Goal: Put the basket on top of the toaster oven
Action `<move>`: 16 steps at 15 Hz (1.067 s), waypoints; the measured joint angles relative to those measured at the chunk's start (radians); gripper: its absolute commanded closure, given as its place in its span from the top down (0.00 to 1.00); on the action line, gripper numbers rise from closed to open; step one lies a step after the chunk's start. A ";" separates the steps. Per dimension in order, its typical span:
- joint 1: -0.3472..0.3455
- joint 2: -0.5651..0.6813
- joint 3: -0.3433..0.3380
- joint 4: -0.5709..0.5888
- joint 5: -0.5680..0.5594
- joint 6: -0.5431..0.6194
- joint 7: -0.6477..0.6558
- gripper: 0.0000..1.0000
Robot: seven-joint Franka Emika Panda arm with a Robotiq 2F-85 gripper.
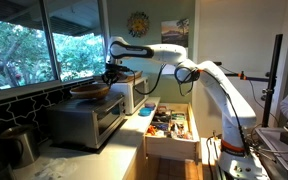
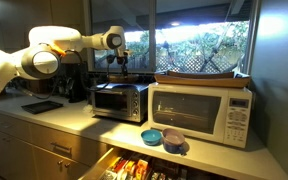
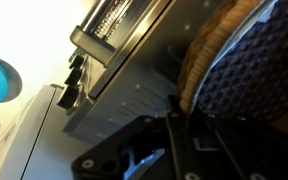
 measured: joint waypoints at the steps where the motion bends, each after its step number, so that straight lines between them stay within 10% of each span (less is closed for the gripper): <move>1: 0.001 0.003 0.000 0.004 0.000 -0.011 0.002 0.02; 2: 0.001 0.006 0.000 0.008 0.000 -0.024 0.004 0.35; 11: -0.011 -0.040 -0.003 0.064 0.001 -0.026 0.010 0.95; 16: 0.003 -0.225 0.006 0.034 0.001 0.105 -0.156 1.00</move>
